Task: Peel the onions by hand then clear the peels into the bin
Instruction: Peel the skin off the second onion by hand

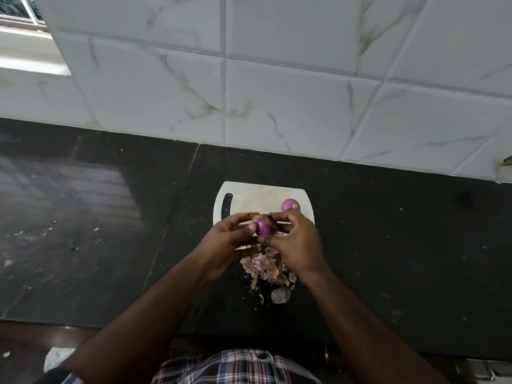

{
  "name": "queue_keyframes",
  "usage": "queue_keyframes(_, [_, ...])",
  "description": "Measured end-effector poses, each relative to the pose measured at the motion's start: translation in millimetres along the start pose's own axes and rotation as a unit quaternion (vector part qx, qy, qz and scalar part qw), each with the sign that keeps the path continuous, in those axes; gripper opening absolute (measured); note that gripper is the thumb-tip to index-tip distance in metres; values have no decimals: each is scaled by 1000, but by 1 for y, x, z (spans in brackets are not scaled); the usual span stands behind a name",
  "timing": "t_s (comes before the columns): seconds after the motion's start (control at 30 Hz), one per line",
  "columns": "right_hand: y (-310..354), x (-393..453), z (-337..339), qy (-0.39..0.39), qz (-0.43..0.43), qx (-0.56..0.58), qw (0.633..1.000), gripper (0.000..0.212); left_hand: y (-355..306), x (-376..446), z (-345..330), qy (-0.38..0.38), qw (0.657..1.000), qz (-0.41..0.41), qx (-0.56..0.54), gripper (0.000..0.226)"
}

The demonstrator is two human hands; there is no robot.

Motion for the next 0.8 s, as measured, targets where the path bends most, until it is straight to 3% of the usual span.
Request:
queue_keyframes(0.1, [8,-2,-3,5,29,-4,1000,40,1,-1,-1,6,1000,-9,-21,35])
queue_keyframes(0.3, [-4,5,2,22,-3,145,989,16,2,-2,0,37,996,-23,-74,43])
queue_keyframes(0.37, [-8,7,2,35,-20,155,987,20,4,-2,-2,47,996,-20,-73,45])
queue_keyframes(0.47, [-4,3,-8,102,0,78,992,46,6,-2,-5,54,996,-19,-65,48])
queue_keyframes(0.53, [-2,3,-9,90,17,38,995,52,6,-1,-6,55,996,-20,-70,48])
queue_keyframes(0.67, [-4,6,-8,79,13,55,995,44,6,2,-2,55,996,-20,-68,45])
queue_keyframes(0.8, [-14,12,-9,86,-17,81,993,23,11,3,1,50,996,-17,-68,43])
Point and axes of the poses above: each hand's wrist, its own x-axis towards the middle knuckle, its own z-axis out of the back of the hand, y = z × x, the point moved 8 cm from there along x, towards the middle knuckle, and after that the axes turned 1 degree about y, right-handed, at the moved point
